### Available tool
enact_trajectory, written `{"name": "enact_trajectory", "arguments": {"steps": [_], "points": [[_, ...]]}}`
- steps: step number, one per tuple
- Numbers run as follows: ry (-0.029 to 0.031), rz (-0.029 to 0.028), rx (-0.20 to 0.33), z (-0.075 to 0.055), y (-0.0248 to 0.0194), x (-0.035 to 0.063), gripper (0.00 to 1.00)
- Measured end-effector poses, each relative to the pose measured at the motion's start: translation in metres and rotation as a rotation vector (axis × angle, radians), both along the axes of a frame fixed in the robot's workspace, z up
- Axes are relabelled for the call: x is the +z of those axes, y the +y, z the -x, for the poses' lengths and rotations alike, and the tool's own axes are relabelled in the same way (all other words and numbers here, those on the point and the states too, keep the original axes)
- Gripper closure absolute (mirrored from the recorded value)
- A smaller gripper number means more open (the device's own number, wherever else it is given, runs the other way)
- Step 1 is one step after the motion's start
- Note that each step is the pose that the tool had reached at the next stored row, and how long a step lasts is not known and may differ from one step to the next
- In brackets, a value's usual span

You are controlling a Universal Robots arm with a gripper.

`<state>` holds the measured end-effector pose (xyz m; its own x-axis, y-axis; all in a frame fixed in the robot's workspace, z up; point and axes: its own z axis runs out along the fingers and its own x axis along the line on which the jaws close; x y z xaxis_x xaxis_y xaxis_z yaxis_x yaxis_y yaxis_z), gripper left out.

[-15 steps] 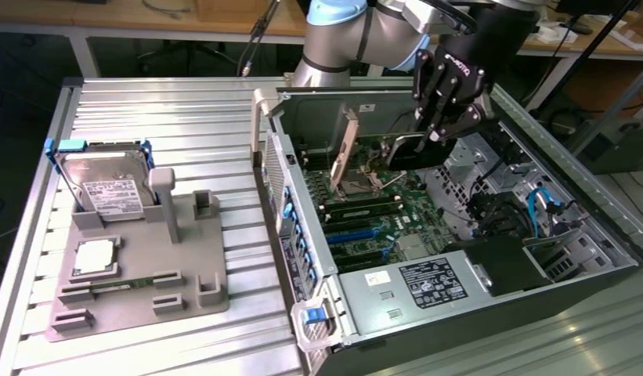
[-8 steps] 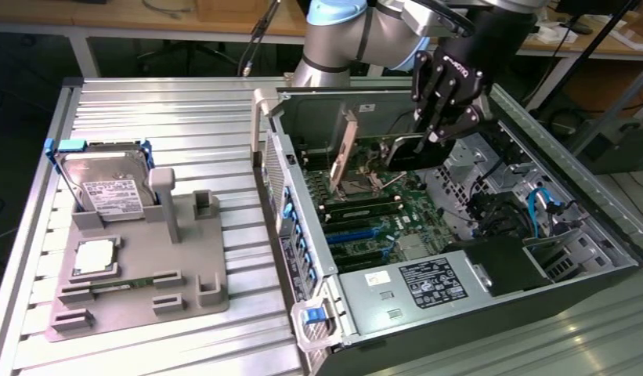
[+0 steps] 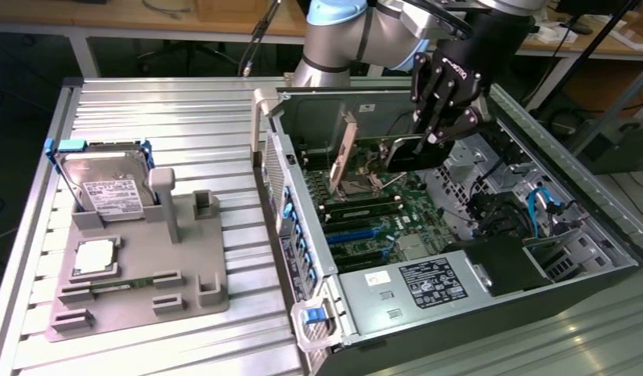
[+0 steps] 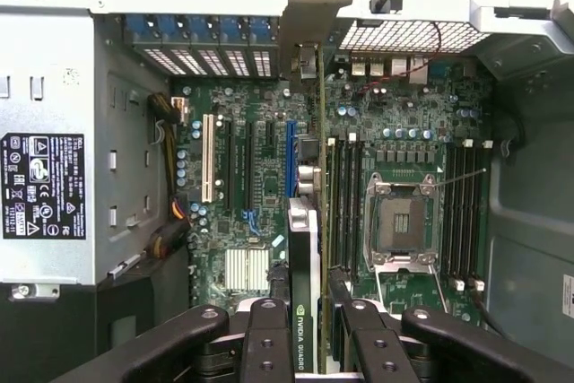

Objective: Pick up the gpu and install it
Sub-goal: 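Insert the gpu into the slot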

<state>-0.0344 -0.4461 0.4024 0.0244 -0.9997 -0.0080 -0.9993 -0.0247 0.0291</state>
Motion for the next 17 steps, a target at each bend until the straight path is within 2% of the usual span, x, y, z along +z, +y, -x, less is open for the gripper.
{"name": "enact_trajectory", "arguments": {"steps": [17], "points": [[0.0, 0.0002, 0.002, -0.0003, 0.0006, -0.005, 0.73]]}}
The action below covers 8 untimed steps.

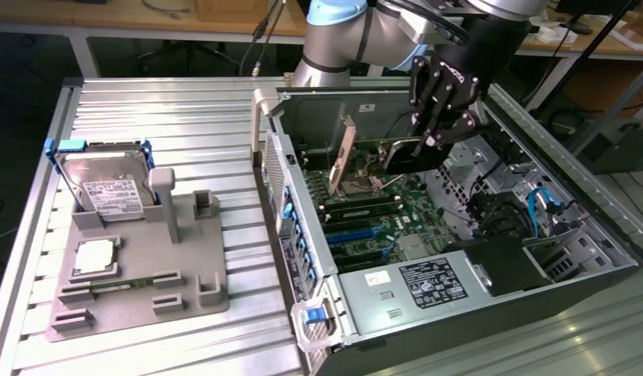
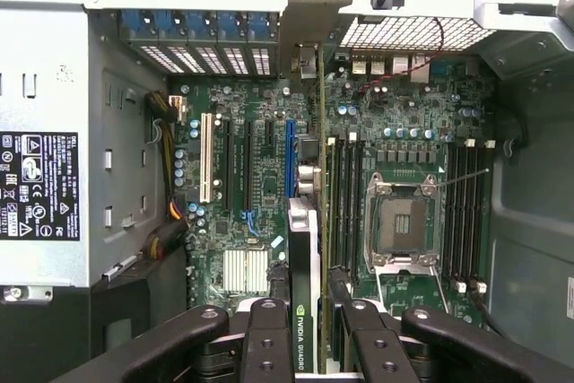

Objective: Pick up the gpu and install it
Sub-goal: 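Insert the gpu into the slot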

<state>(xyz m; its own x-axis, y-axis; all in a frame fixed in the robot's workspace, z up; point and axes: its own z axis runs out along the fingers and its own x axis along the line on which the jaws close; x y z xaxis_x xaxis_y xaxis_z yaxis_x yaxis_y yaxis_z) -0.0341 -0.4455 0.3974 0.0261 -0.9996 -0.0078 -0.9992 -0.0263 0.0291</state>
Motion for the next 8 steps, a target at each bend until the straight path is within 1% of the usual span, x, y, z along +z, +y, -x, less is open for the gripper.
{"name": "enact_trajectory", "arguments": {"steps": [8], "points": [[0.0, 0.0, 0.0, -0.0001, 0.0, -0.0012, 0.73]]}}
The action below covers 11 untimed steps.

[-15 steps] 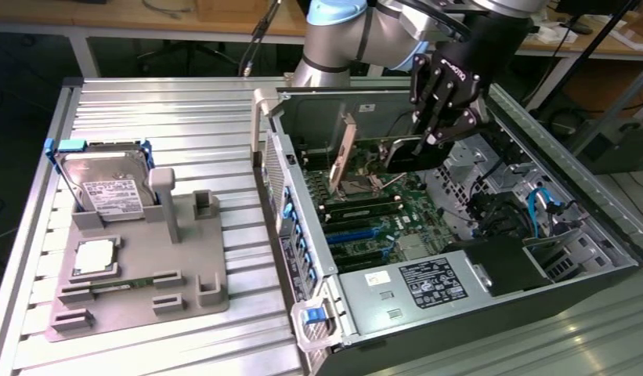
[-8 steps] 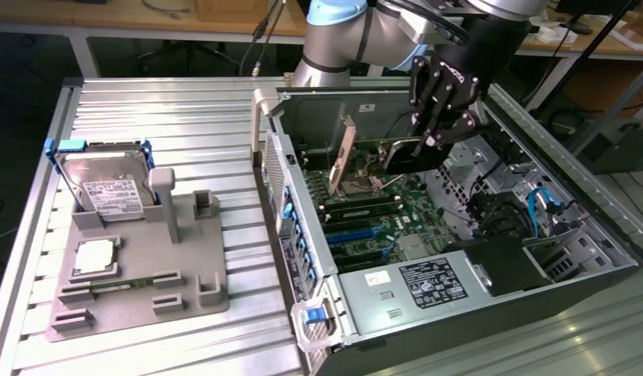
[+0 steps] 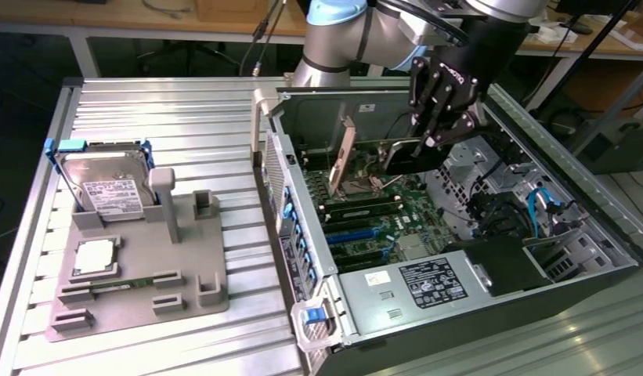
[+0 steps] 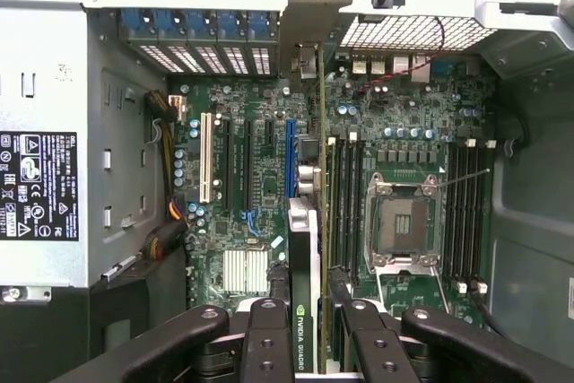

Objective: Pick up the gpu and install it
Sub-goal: 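Insert the gpu into the slot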

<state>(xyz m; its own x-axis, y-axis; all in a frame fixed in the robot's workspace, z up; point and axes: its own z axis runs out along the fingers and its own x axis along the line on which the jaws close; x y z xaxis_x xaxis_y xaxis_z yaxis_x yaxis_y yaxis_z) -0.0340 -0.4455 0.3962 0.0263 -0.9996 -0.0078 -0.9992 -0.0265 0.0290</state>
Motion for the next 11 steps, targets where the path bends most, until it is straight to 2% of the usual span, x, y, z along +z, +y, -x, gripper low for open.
{"name": "enact_trajectory", "arguments": {"steps": [11], "points": [[0.0, 0.0, 0.001, -0.002, 0.0, -0.002, 0.73]]}}
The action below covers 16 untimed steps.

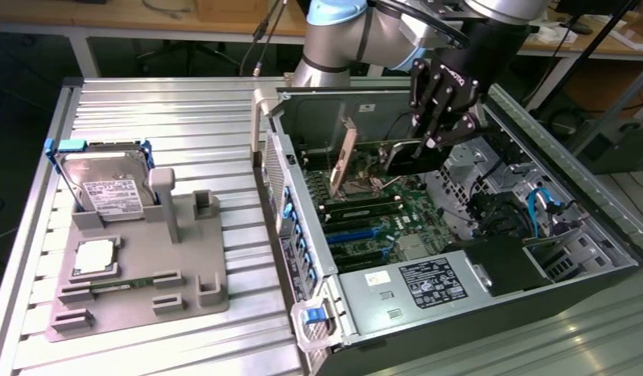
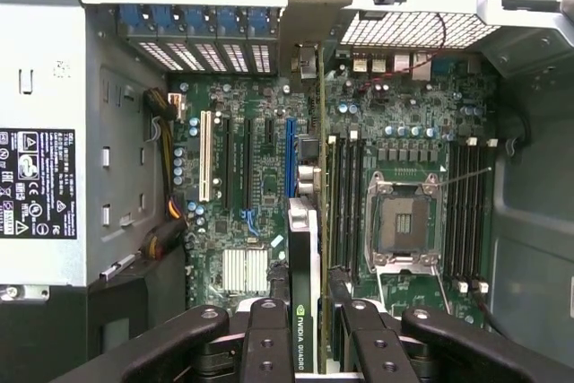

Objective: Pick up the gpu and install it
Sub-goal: 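Insert the gpu into the slot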

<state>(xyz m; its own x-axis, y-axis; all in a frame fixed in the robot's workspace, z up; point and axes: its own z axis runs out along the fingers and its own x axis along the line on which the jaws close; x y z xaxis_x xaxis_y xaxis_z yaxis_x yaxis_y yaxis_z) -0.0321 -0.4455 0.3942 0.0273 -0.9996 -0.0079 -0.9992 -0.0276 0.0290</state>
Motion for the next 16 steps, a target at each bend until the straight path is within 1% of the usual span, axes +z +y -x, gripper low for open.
{"name": "enact_trajectory", "arguments": {"steps": [16], "points": [[-0.0002, -0.0002, 0.003, -0.0022, 0.0001, -0.0022, 0.73]]}}
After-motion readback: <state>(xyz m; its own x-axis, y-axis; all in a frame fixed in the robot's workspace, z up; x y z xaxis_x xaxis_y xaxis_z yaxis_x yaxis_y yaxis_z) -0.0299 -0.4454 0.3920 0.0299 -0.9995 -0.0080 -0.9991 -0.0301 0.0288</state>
